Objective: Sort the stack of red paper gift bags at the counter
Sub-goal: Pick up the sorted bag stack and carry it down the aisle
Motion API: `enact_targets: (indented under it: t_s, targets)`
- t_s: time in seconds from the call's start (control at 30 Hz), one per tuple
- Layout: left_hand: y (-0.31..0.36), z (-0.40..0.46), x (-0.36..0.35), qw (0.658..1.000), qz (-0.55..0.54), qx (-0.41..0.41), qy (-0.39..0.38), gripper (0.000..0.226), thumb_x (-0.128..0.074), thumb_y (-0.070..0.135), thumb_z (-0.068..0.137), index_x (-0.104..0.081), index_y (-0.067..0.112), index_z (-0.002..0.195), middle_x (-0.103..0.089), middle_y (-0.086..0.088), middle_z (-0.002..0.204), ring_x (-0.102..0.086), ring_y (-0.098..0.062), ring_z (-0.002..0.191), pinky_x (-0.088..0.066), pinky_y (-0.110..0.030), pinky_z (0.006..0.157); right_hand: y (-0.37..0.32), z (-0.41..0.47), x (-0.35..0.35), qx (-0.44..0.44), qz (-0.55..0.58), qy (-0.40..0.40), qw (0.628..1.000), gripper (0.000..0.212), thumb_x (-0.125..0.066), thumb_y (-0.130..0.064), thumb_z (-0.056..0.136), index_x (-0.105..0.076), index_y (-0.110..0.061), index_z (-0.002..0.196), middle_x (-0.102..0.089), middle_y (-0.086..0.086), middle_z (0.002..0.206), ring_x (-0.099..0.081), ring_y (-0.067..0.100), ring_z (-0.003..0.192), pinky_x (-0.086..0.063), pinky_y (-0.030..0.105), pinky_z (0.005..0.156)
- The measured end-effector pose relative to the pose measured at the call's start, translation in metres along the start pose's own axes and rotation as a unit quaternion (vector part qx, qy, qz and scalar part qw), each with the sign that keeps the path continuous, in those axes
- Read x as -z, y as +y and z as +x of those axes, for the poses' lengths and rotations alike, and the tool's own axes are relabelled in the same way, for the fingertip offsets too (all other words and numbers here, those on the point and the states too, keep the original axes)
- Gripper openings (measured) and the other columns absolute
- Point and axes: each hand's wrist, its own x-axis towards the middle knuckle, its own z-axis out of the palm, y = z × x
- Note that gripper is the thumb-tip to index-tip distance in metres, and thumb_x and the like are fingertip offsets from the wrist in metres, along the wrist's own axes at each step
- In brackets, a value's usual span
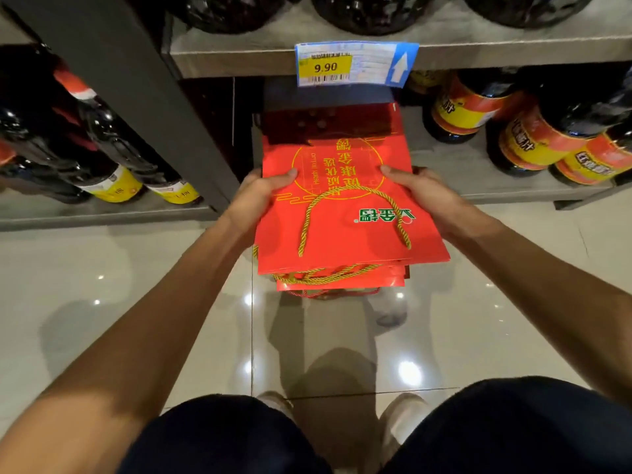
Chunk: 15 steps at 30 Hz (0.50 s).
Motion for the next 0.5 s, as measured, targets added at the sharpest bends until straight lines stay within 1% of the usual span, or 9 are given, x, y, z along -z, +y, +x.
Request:
enact_targets:
  t_s: [0.07,0.13,0.2,0.23,0.27,0.33,0.37,0.43,0.5]
  targets:
    - [0.001,0.017,0.0,1.0,0.012,-0.009,0.024,0.034,-0.074,0.017,0.091,-0.072,0.004,0.122,-0.078,-0.014,0.104,-0.076,-0.025,0.08,-0.062,-0.038,0.08,0.0,0.016,0.001,0.016,-0.014,0.007,1.0,0.048,-0.076,-0.033,0.091,-0.063,-0.006,0.13,-0.077,0.016,0.107,-0.077,0.026,0.079,-0.065,0.046,0.077]
    - [0.002,0.032,-0.001,1.0,0.009,-0.01,0.022,0.034,-0.076,0.018,0.09,-0.073,0.005,0.121,-0.077,-0.016,0.109,-0.075,-0.029,0.088,-0.063,-0.042,0.082,-0.002,0.028,0.001,0.025,0.002,0.018,1.0,0.047,-0.076,-0.029,0.092,-0.06,-0.005,0.13,-0.078,0.015,0.102,-0.077,0.024,0.075,-0.065,0.041,0.068]
    - [0.003,0.042,-0.003,1.0,0.003,-0.011,0.022,0.037,-0.077,0.019,0.089,-0.072,0.004,0.122,-0.075,-0.018,0.115,-0.074,-0.032,0.095,-0.062,-0.046,0.087,-0.008,0.036,-0.001,0.033,0.008,0.025,0.999,0.035,-0.074,-0.024,0.094,-0.062,-0.007,0.123,-0.079,0.008,0.086,-0.076,0.019,0.066,-0.061,0.032,0.057]
    - [0.004,0.046,-0.004,1.0,-0.002,-0.012,0.026,0.037,-0.076,0.018,0.089,-0.071,0.003,0.122,-0.075,-0.018,0.114,-0.074,-0.031,0.092,-0.062,-0.045,0.086,-0.011,0.039,-0.001,0.037,0.008,0.03,0.999,0.032,-0.074,-0.023,0.094,-0.062,-0.009,0.12,-0.079,0.006,0.081,-0.075,0.017,0.063,-0.06,0.029,0.054]
    - [0.006,0.049,-0.006,1.0,-0.006,-0.01,0.029,0.033,-0.075,0.017,0.091,-0.071,0.003,0.12,-0.075,-0.017,0.11,-0.075,-0.028,0.086,-0.063,-0.042,0.082,-0.012,0.043,0.0,0.04,0.003,0.037,0.999,0.037,-0.076,-0.025,0.092,-0.061,-0.01,0.121,-0.079,0.006,0.082,-0.076,0.018,0.064,-0.059,0.029,0.054]
    - [0.012,0.053,-0.01,0.999,0.003,0.012,0.034,0.016,-0.072,0.018,0.094,-0.072,0.009,0.107,-0.076,-0.011,0.098,-0.074,-0.022,0.075,-0.064,-0.036,0.075,-0.014,0.048,0.002,0.039,-0.016,0.052,0.998,0.049,-0.082,-0.03,0.086,-0.061,-0.007,0.124,-0.079,0.011,0.091,-0.077,0.022,0.07,-0.06,0.033,0.058]
    - [0.017,0.053,-0.013,0.999,0.015,0.033,0.036,0.008,-0.07,0.02,0.096,-0.071,0.012,0.099,-0.076,-0.008,0.088,-0.073,-0.02,0.068,-0.064,-0.034,0.071,-0.016,0.05,0.003,0.041,-0.025,0.052,0.997,0.043,-0.083,-0.031,0.085,-0.065,-0.008,0.117,-0.079,0.011,0.09,-0.077,0.023,0.07,-0.061,0.034,0.06]
    - [0.027,0.056,-0.015,0.995,0.051,0.073,0.043,0.018,-0.064,0.023,0.099,-0.069,0.016,0.084,-0.073,-0.002,0.07,-0.069,-0.016,0.056,-0.061,-0.028,0.061,-0.021,0.055,0.006,0.047,-0.048,0.059,0.996,0.026,-0.081,-0.031,0.087,-0.068,-0.014,0.1,-0.079,0.008,0.085,-0.075,0.022,0.071,-0.063,0.036,0.067]
    - [0.035,0.058,-0.015,0.993,0.078,0.074,0.042,0.034,-0.06,0.021,0.101,-0.069,0.015,0.069,-0.068,0.0,0.057,-0.064,-0.013,0.045,-0.056,-0.022,0.051,-0.027,0.063,0.008,0.056,-0.068,0.067,0.994,0.028,-0.081,-0.032,0.086,-0.072,-0.012,0.102,-0.079,0.006,0.085,-0.075,0.021,0.071,-0.063,0.035,0.071]
